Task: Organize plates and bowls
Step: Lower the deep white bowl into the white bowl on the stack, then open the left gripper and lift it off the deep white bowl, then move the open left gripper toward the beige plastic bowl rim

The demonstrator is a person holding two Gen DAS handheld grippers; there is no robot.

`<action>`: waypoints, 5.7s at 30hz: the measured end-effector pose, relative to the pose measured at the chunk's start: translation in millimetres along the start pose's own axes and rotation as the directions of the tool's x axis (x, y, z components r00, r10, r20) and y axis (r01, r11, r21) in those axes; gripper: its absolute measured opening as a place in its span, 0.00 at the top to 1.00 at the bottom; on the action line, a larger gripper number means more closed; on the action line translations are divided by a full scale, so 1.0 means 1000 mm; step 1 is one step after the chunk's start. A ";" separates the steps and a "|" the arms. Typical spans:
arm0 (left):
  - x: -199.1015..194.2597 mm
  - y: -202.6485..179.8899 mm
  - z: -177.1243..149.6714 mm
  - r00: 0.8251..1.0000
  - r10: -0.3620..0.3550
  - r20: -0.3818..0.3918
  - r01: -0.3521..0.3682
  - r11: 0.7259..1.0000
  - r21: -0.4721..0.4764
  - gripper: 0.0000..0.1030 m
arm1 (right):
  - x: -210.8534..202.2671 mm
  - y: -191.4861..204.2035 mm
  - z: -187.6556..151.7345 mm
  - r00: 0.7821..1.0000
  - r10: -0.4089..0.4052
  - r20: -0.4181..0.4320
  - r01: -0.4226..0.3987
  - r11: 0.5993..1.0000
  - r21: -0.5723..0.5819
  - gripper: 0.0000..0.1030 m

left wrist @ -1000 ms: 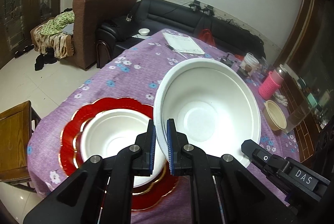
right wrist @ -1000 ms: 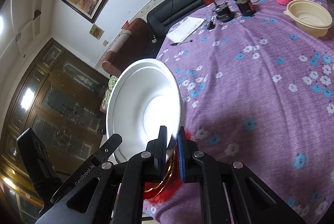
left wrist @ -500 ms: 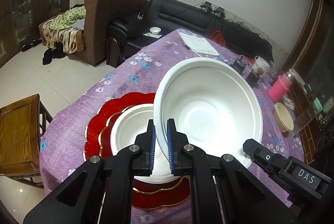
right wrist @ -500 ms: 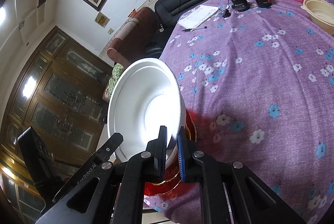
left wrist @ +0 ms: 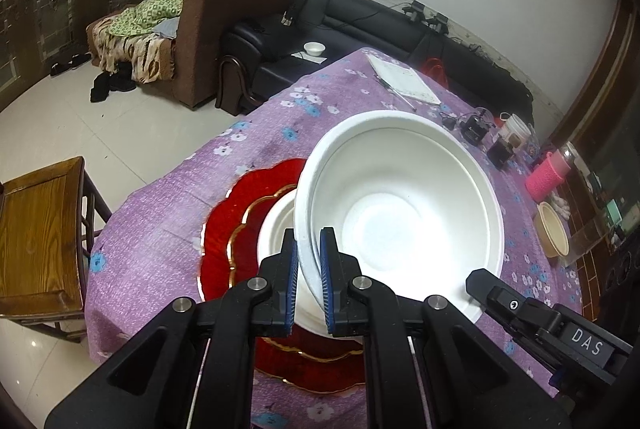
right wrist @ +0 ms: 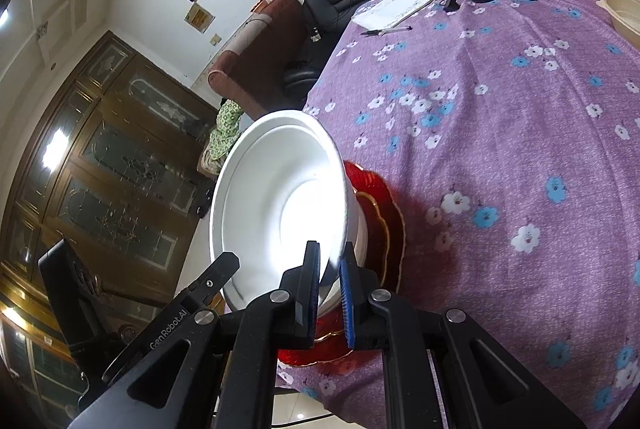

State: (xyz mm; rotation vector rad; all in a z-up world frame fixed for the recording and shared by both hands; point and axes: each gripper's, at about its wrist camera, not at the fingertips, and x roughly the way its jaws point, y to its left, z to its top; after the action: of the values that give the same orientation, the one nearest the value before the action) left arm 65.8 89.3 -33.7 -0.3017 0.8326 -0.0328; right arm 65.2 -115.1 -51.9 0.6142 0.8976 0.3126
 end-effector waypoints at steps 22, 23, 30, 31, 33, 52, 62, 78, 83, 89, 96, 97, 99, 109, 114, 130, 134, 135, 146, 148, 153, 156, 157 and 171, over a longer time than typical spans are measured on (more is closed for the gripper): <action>0.008 0.016 -0.003 0.999 0.033 -0.014 -0.033 0.999 -0.002 0.91 | 0.022 0.012 -0.007 0.999 -0.013 -0.045 0.012 1.000 -0.017 0.91; 0.008 0.016 -0.003 0.999 0.034 -0.015 -0.034 0.999 -0.003 0.91 | 0.023 0.012 -0.006 0.999 -0.012 -0.047 0.012 1.000 -0.017 0.91; 0.012 0.018 -0.003 0.999 0.040 -0.024 -0.040 0.999 -0.004 0.91 | 0.030 0.014 -0.007 0.998 -0.020 -0.056 0.019 1.000 -0.020 0.91; 0.013 0.018 -0.003 0.999 0.040 -0.025 -0.040 0.999 -0.004 0.91 | 0.031 0.014 -0.007 0.998 -0.021 -0.058 0.020 1.000 -0.019 0.91; 0.014 0.019 -0.003 0.999 0.040 -0.028 -0.040 0.999 -0.002 0.91 | 0.032 0.013 -0.007 0.998 -0.022 -0.060 0.021 1.000 -0.018 0.91; 0.024 0.019 -0.005 0.996 0.067 -0.050 -0.066 0.997 0.027 0.90 | 0.044 0.007 -0.008 0.996 -0.035 -0.085 0.036 0.999 0.002 0.91; 0.020 0.019 -0.005 0.994 0.109 -0.022 -0.107 0.992 0.062 0.82 | 0.050 0.002 -0.006 0.995 -0.040 -0.087 0.041 0.999 0.010 0.91; -0.007 0.036 -0.003 0.970 0.221 0.098 -0.227 0.972 0.056 0.60 | 0.049 0.000 -0.006 0.994 -0.010 -0.111 0.014 0.999 0.039 0.86; -0.021 0.044 0.000 0.956 0.253 0.149 -0.259 0.966 0.021 0.60 | 0.041 0.001 -0.005 0.994 -0.004 -0.105 0.007 0.999 0.033 0.84; -0.035 0.023 0.000 0.948 0.240 0.210 -0.260 0.963 0.070 0.57 | 0.017 -0.012 0.004 0.999 0.024 -0.034 -0.022 0.997 0.068 0.74; -0.037 -0.021 -0.004 0.954 0.191 0.232 -0.231 0.960 0.160 0.57 | 0.000 -0.038 0.014 0.999 0.033 -0.002 -0.032 0.992 0.125 0.74; -0.038 -0.029 -0.005 0.955 0.185 0.234 -0.229 0.958 0.175 0.57 | -0.001 -0.041 0.015 0.999 0.036 0.001 -0.036 0.991 0.131 0.74; -0.037 -0.043 -0.007 0.956 0.177 0.234 -0.226 0.953 0.201 0.57 | -0.007 -0.049 0.018 0.999 0.043 0.014 -0.044 0.988 0.148 0.73; -0.034 -0.093 -0.018 0.965 0.157 0.211 -0.210 0.942 0.261 0.57 | -0.033 -0.091 0.028 0.997 0.058 0.049 -0.067 0.976 0.208 0.71; -0.030 -0.123 -0.026 0.972 0.139 0.190 -0.193 0.933 0.304 0.57 | -0.054 -0.118 0.034 0.995 0.061 0.083 -0.080 0.967 0.243 0.71; -0.002 -0.239 -0.038 0.984 0.084 0.155 -0.148 0.871 0.468 0.49 | -0.138 -0.219 0.077 0.972 -0.037 0.234 -0.037 0.953 0.302 0.71; 0.013 -0.267 -0.036 0.985 0.077 0.156 -0.146 0.852 0.502 0.46 | -0.156 -0.246 0.092 0.960 -0.084 0.267 -0.007 0.947 0.322 0.71; 0.018 -0.275 -0.035 0.986 0.076 0.150 -0.142 0.849 0.509 0.46 | -0.161 -0.253 0.096 0.956 -0.099 0.276 0.003 0.945 0.327 0.71; 0.077 -0.339 -0.032 0.997 0.049 0.059 -0.074 0.830 0.553 0.46 | -0.213 -0.316 0.136 0.862 -0.297 0.410 0.141 0.919 0.369 0.61; 0.086 -0.349 -0.033 0.998 0.046 0.044 -0.063 0.826 0.561 0.46 | -0.222 -0.328 0.143 0.835 -0.340 0.432 0.171 0.908 0.383 0.57; 0.099 -0.371 -0.033 0.998 0.040 0.040 -0.056 0.810 0.584 0.46 | -0.230 -0.349 0.161 0.798 -0.397 0.454 0.219 0.892 0.396 0.51; 0.107 -0.384 -0.031 0.998 0.039 0.045 -0.058 0.801 0.595 0.46 | -0.227 -0.364 0.161 0.800 -0.398 0.448 0.206 0.885 0.419 0.49; 0.111 -0.388 -0.029 0.998 0.040 0.047 -0.060 0.799 0.598 0.46 | -0.224 -0.369 0.160 0.805 -0.398 0.441 0.202 0.882 0.426 0.49; 0.163 -0.427 -0.005 0.993 -0.044 -0.112 0.094 0.867 0.489 0.46 | -0.206 -0.412 0.157 0.867 -0.305 0.395 0.075 0.863 0.500 0.49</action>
State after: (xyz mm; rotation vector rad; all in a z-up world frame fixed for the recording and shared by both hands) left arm 210.2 -344.4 -36.1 0.1578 0.8797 -0.3274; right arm 69.4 -599.2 -102.4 0.9913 0.5560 -0.2521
